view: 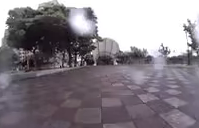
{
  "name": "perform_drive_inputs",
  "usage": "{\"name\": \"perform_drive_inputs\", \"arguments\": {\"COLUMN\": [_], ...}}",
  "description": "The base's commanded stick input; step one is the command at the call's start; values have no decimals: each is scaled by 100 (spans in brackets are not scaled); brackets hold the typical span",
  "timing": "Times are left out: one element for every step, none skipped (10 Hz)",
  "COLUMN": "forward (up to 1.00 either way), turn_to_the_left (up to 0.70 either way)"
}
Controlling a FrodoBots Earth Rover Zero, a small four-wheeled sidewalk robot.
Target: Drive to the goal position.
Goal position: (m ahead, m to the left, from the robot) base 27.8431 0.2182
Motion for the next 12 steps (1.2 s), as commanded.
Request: {"name": "perform_drive_inputs", "arguments": {"forward": [81, 81, 81, 81, 81, 81, 81, 81, 81, 81, 81, 81], "turn_to_the_left": [0, 0, 0, 0, 0, 0, 0, 0, 0, 0, 0, 0]}}
